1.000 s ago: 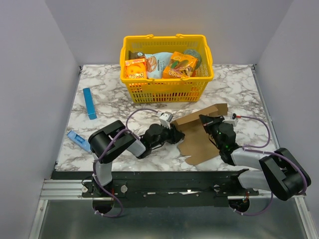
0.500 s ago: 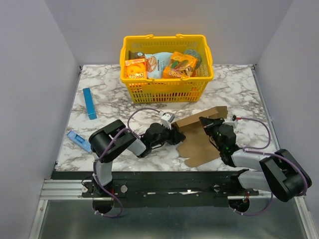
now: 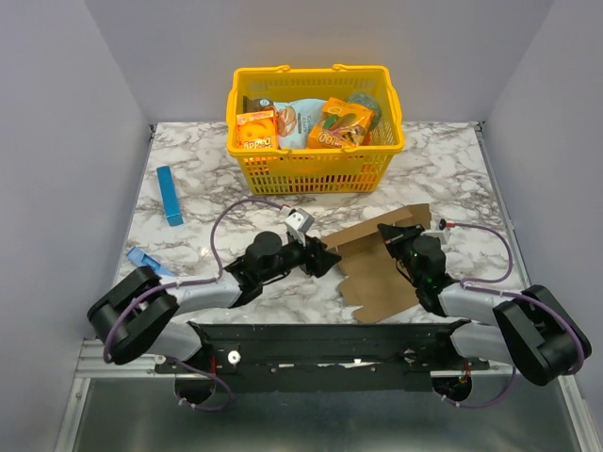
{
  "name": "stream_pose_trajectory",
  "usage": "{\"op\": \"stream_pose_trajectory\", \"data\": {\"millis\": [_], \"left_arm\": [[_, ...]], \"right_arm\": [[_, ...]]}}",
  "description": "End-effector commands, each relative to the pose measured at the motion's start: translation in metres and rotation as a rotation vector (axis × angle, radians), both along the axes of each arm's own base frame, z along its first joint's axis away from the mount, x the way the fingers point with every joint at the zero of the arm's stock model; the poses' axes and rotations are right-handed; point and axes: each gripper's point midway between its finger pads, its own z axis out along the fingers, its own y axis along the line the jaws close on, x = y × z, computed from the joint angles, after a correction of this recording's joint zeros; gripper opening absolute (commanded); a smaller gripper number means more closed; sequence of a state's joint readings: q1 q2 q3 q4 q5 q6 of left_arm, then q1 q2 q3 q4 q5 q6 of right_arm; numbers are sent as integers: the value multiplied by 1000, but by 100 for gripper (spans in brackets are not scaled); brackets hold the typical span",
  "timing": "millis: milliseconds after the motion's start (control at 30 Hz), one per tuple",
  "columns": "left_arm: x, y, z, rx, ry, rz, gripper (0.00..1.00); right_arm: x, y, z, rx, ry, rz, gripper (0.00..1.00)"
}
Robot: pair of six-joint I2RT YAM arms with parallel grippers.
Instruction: Fold the paper box
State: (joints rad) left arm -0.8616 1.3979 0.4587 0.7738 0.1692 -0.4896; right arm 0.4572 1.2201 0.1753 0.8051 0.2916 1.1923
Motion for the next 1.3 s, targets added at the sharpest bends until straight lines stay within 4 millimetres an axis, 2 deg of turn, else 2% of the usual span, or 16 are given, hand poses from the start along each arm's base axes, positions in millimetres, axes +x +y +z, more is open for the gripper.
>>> {"op": "stream_pose_trajectory", "data": {"millis": [0,67,233,367,567,633,667,767,867,900,933,1033,1100,1133,1167,1267], "left_arm": [[-2,26,10,94,-74,42,72],[9,43,18,110,-108,119,73],[50,108,-6,164,-15,382,74],[58,122,-21,231,29,430,74],[58,102,-39,233,82,342,70],[63,99,-37,214,79,354,68],[64,96,-33,198,75,346,68],[66,81,-3,122,0,299,67],[63,66,21,124,-66,277,67],[63,69,19,158,-61,302,66],[61,60,31,146,-69,294,64],[53,47,41,112,0,278,62],[48,41,28,129,83,256,64],[42,31,31,102,132,216,65],[39,26,21,110,175,194,65],[27,6,18,51,250,114,65]], "right_arm": [[-8,-9,-25,-87,62,-13,0],[-9,-10,-26,-87,62,-14,1],[-9,-8,-24,-83,54,-8,1],[-9,-7,-14,-66,30,-1,1],[-9,-8,-4,-71,14,-3,1],[-10,-7,0,-72,14,-1,1],[-10,-8,0,-76,16,-2,0],[-10,-10,2,-80,12,-10,0],[-10,-11,3,-84,13,-12,1],[-10,-11,2,-89,15,-11,0],[-10,-11,3,-88,15,-10,1],[-11,-11,1,-88,19,-13,1],[-11,-11,2,-87,17,-13,1],[-11,-11,2,-85,20,-14,1],[-11,-11,3,-84,17,-13,1],[-10,-11,2,-85,20,-11,1]]}}
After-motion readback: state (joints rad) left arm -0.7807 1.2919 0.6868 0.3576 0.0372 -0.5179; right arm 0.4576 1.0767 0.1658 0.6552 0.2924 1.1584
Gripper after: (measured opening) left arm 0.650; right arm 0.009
